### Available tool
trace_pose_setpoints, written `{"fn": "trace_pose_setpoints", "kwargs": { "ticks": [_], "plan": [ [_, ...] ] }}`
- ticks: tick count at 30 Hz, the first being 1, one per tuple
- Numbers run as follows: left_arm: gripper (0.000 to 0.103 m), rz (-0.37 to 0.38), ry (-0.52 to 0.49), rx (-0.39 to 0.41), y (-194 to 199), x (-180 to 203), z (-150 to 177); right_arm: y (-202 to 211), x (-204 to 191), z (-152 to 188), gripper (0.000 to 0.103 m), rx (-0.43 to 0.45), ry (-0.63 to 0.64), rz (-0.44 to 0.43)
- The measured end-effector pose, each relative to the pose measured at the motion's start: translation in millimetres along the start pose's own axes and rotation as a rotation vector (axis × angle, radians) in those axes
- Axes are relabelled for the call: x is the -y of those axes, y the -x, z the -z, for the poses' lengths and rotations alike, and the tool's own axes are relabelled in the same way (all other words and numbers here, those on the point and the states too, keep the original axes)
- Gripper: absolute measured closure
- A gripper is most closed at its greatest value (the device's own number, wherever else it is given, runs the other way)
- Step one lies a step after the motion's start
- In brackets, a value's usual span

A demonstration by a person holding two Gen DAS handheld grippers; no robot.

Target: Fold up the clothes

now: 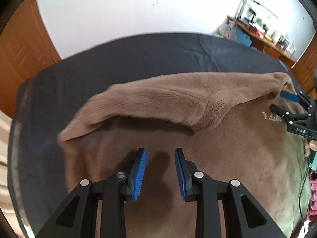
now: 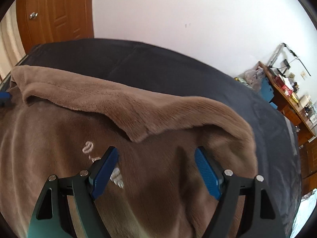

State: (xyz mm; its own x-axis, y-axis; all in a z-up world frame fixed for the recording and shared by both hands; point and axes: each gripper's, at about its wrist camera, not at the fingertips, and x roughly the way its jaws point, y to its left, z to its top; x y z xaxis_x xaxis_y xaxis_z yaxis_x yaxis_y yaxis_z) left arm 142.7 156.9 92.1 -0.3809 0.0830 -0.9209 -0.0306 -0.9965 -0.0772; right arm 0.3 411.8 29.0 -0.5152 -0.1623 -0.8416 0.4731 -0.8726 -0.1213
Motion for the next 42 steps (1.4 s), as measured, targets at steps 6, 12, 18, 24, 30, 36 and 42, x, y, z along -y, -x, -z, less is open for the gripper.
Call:
{"fn": "trace_pose_setpoints", "kwargs": {
  "ticks": [6,12,18,24,30,36,42],
  "plan": [
    [0.072,0.037,0.063,0.018,-23,0,-45,-11,1,-38,0.02,0.032,-0.01,-0.069],
    [0.072,0.144,0.274,0.173,-18,-34,-77,-12,52,-69,0.02,0.206,-0.317,-0.292],
    [0.072,0.065,0.301,0.144,-42,-35,-80,-50,57,-70,0.02,0.133,-0.371,-0.258],
    [0.072,0.139,0.346,0.17,-34,-42,-71,-29,40,-79,0.02,0.2,-0.243,-0.178],
    [0.072,0.17,0.328,0.218,-29,-42,-67,1,-5,-75,0.02,0.15,-0.048,-0.056],
    [0.072,-0.004,0.219,0.162,-43,-14,-97,-33,-8,-89,0.02,0.072,-0.089,-0.022],
    [0.072,-0.069,0.283,0.17,-58,-31,-122,-68,7,-111,0.02,0.068,-0.181,-0.03]
  ]
}}
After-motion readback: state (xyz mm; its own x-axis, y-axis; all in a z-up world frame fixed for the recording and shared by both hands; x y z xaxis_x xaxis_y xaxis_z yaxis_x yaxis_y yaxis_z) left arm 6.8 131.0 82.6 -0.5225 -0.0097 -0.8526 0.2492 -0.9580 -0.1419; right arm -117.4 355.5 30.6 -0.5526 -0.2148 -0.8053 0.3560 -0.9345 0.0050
